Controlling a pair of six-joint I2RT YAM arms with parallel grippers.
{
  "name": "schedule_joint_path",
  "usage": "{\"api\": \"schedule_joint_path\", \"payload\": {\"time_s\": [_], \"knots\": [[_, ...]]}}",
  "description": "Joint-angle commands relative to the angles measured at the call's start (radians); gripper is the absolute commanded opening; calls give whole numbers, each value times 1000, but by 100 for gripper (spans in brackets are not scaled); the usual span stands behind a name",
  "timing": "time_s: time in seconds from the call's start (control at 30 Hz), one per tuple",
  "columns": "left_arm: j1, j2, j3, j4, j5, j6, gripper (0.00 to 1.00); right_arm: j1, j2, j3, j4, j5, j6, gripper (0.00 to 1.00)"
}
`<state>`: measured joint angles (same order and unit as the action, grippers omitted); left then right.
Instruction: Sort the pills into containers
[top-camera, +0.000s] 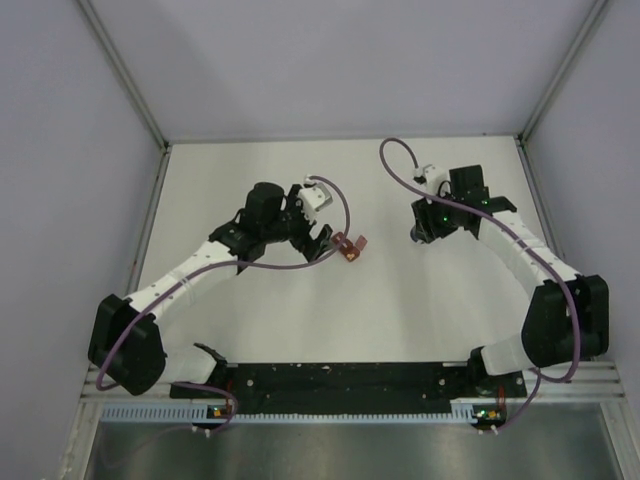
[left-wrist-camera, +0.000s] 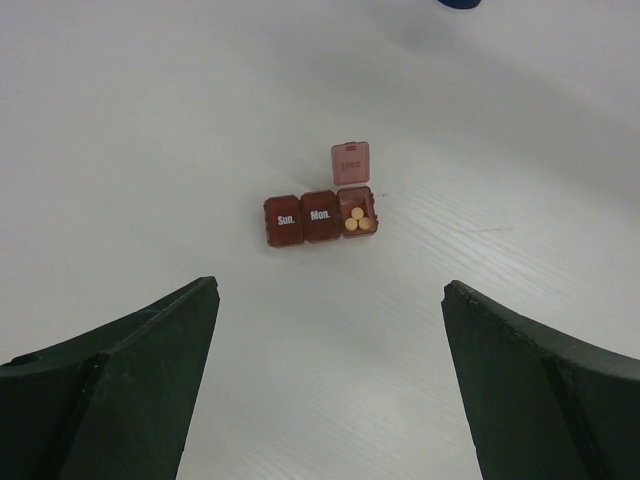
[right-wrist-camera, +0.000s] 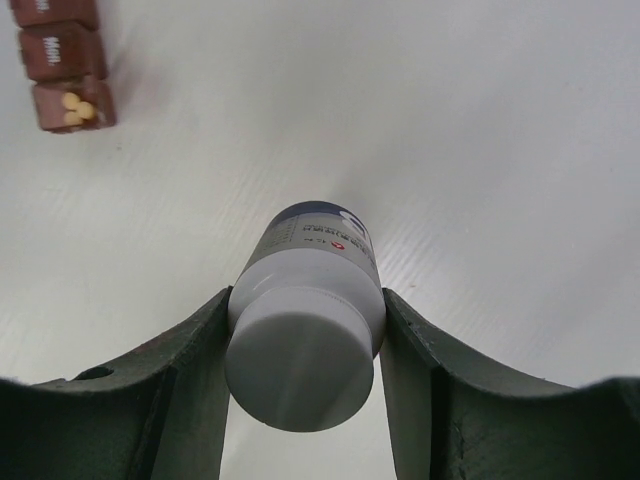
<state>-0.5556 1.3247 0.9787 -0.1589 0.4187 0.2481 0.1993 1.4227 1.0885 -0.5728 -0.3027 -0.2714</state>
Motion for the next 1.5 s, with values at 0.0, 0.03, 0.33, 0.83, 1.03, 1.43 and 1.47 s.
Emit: {"api": "schedule_joint_path", "payload": {"time_s": [0.0,0.03,0.33,0.83,1.03,1.43,1.47], "knots": [[13,-15,-3,35,-84,-15,99,-26,24,-36,131,169,-29,0],[13,-10,-3,38,-87,-13,99,-26,31,-42,142,180,-31,1],[26,31,2,35,-92,-3,99,-28,102,-85,208,246,-45,10],[34,42,8,24,-80,-1,99,-38,156,-130,258,231,-35,32],[34,39,6,13,-77,3,99,-49,154,-127,254,224,-31,44],[42,27,-23,24,-87,-3,99,-57,139,-102,235,203,-19,73],[43,27,-25,25,-89,-4,99,-55,134,-99,235,201,-17,77]]}}
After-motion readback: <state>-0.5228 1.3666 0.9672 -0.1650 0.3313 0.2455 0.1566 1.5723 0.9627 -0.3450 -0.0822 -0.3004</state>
